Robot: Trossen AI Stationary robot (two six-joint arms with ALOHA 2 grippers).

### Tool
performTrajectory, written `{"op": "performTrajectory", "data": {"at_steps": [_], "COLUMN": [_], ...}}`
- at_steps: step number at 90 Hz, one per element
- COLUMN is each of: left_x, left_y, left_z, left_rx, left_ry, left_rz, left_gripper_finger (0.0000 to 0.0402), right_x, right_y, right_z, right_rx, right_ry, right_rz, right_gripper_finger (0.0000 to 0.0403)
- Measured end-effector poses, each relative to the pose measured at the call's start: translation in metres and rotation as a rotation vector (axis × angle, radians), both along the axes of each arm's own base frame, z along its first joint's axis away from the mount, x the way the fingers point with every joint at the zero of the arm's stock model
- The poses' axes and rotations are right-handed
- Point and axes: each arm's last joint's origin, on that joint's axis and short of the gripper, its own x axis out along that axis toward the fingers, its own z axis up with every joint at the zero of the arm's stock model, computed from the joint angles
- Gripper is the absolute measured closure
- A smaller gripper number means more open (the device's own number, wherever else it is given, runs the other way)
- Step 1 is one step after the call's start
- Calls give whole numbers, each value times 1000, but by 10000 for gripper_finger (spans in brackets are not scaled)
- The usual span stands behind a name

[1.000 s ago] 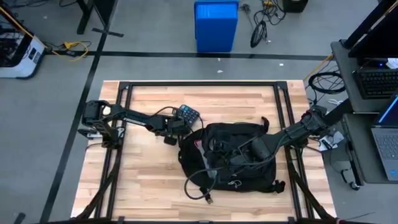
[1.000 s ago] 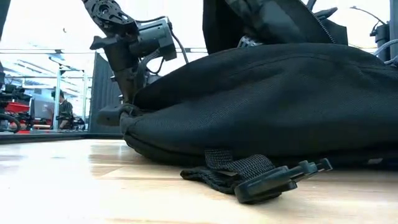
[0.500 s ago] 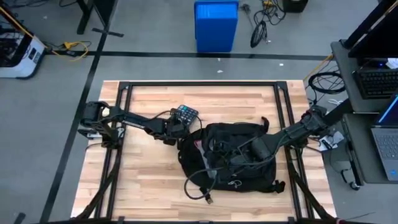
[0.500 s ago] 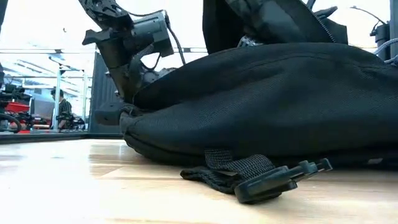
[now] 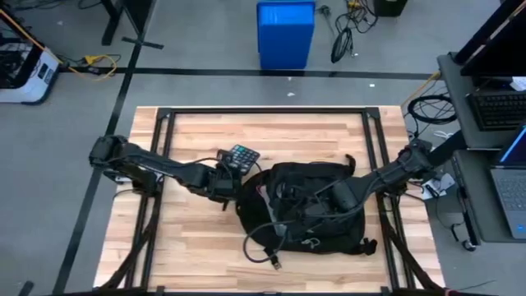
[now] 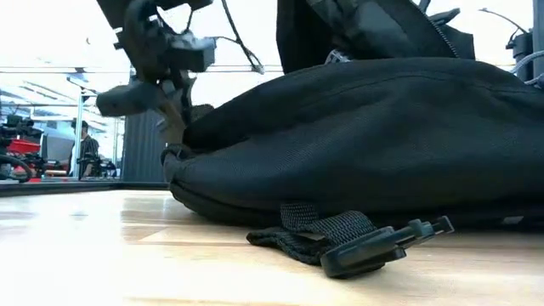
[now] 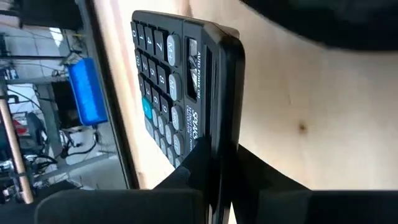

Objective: Unpack backpack
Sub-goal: Put the black calculator into the black backpack

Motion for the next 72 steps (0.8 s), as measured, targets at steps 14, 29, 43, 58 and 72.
{"op": "performTrajectory", "data": {"at_steps": [14,29,43,58,72], "left_x": [-11,-19,-22,-25,-26], "left_y": [-15,-31,-48,-67,-80], "left_z": [24,44,56,57,58], "left_rx": [-31,-79,-192,-278,-330], "left_ry": [-69,-140,-189,-207,-244], "left_rz": [-25,-82,-146,-221,-257], "left_gripper_finger": [381,381,381,381,381], "right_x": [0,0,1,1,1], "right_y": [0,-1,-2,-2,-2], "right_z": [0,0,0,0,0], "right_rx": [-1,-1,3,4,4], "right_ry": [1,2,1,0,0], "right_rz": [1,-3,-11,-11,-12], "right_gripper_finger": [399,399,399,399,399]}}
